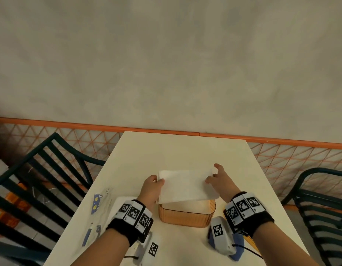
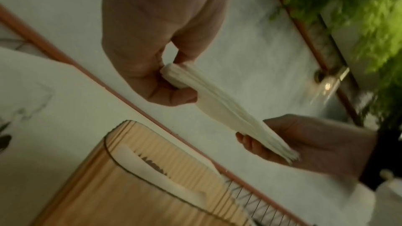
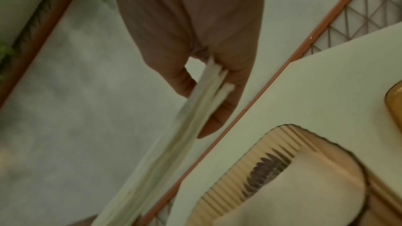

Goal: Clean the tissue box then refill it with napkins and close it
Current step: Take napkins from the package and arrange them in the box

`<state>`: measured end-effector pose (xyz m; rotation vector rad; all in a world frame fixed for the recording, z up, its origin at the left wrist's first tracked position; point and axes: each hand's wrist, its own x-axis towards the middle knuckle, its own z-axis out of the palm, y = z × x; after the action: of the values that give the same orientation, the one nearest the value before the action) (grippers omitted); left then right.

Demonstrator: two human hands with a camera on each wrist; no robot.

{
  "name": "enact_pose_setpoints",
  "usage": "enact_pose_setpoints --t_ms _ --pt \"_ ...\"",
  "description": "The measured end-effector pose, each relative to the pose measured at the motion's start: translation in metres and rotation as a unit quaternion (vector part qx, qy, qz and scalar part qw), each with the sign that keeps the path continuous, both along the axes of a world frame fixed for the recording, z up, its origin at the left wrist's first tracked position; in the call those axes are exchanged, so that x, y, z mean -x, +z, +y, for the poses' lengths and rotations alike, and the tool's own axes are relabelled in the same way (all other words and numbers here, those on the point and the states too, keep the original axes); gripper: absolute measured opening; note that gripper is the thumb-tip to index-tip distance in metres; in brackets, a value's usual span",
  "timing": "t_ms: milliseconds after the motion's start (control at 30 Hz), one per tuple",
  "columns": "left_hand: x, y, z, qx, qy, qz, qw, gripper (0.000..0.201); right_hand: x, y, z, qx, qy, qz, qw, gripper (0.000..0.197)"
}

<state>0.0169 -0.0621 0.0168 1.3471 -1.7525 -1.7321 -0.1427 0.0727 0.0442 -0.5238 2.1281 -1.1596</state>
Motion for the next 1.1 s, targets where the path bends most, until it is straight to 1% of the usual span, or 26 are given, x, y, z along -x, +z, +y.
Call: enact_pose_setpoints --t_ms 33,100,133,233,267,300,367,400,467,500,567,600,633,667,733,800,867,967,1000,1033,1100 --pt "0.004 -0.002 -0.003 0.051 -0.016 -0.033 0.998 0.009 0.0 -0.003 -0.001 -0.028 0.001 0.028 0.999 0.069" --pt "0.02 -0.01 -0.008 0.132 -0.052 -0.085 0.986 0.009 0.004 -0.013 -0.005 -0.058 -0.006 0.07 0.996 0.069" --pt "0.022 -0.015 -0.008 0.159 -0.063 -0.11 0.979 0.013 0.001 -0.019 -0.006 -0.068 -0.005 0.079 0.995 0.069" --pt "0.03 -0.034 -0.007 0.205 -0.086 -0.173 0.959 0.036 -0.003 -0.034 -0.007 -0.103 0.002 0.104 0.989 0.068" --pt "0.032 -0.04 -0.006 0.215 -0.098 -0.192 0.953 0.038 -0.004 -0.039 -0.007 -0.119 0.009 0.108 0.987 0.069" --pt "0.035 -0.044 -0.006 0.23 -0.114 -0.208 0.944 0.036 -0.005 -0.044 -0.007 -0.137 0.015 0.113 0.984 0.069" --pt "0.039 -0.045 -0.004 0.253 -0.146 -0.235 0.927 0.018 -0.004 -0.051 -0.009 -0.163 0.036 0.137 0.976 0.069" --pt "0.039 -0.044 -0.002 0.255 -0.158 -0.244 0.922 0.012 -0.004 -0.054 -0.009 -0.178 0.053 0.154 0.97 0.069" --pt "0.041 -0.047 -0.001 0.269 -0.19 -0.264 0.907 0.023 -0.007 -0.056 -0.011 -0.218 0.105 0.203 0.949 0.067" --pt "0.041 -0.048 0.0 0.291 -0.202 -0.272 0.895 0.027 -0.01 -0.057 -0.011 -0.233 0.131 0.241 0.933 0.064" --pt "0.041 -0.049 0.006 0.364 -0.209 -0.273 0.866 0.034 -0.015 -0.057 -0.012 -0.244 0.165 0.344 0.891 0.051" --pt "0.042 -0.051 0.009 0.389 -0.21 -0.266 0.856 0.037 -0.016 -0.058 -0.013 -0.243 0.176 0.385 0.873 0.045" --pt "0.043 -0.054 0.012 0.394 -0.22 -0.26 0.854 0.041 -0.017 -0.059 -0.015 -0.242 0.189 0.404 0.862 0.041" --pt "0.045 -0.058 0.014 0.379 -0.238 -0.258 0.856 0.043 -0.017 -0.063 -0.017 -0.249 0.207 0.401 0.857 0.038" --pt "0.045 -0.066 0.016 0.317 -0.296 -0.271 0.859 0.049 -0.016 -0.072 -0.021 -0.283 0.242 0.354 0.858 0.037" --pt "0.045 -0.071 0.016 0.283 -0.342 -0.308 0.841 0.051 -0.014 -0.081 -0.024 -0.311 0.26 0.305 0.862 0.039" --pt "0.045 -0.074 0.014 0.291 -0.35 -0.33 0.827 0.048 -0.013 -0.085 -0.026 -0.317 0.265 0.295 0.861 0.04" --pt "0.043 -0.073 0.013 0.298 -0.343 -0.33 0.827 0.044 -0.01 -0.088 -0.027 -0.317 0.275 0.289 0.86 0.044" --pt "0.042 -0.071 0.013 0.294 -0.336 -0.318 0.836 0.042 -0.008 -0.089 -0.027 -0.315 0.279 0.286 0.861 0.046" --pt "0.041 -0.066 0.012 0.289 -0.32 -0.291 0.854 0.04 -0.006 -0.088 -0.026 -0.31 0.281 0.283 0.863 0.047" --pt "0.034 -0.053 0.009 0.274 -0.24 -0.194 0.911 0.033 -0.003 -0.083 -0.023 -0.279 0.272 0.294 0.873 0.045"
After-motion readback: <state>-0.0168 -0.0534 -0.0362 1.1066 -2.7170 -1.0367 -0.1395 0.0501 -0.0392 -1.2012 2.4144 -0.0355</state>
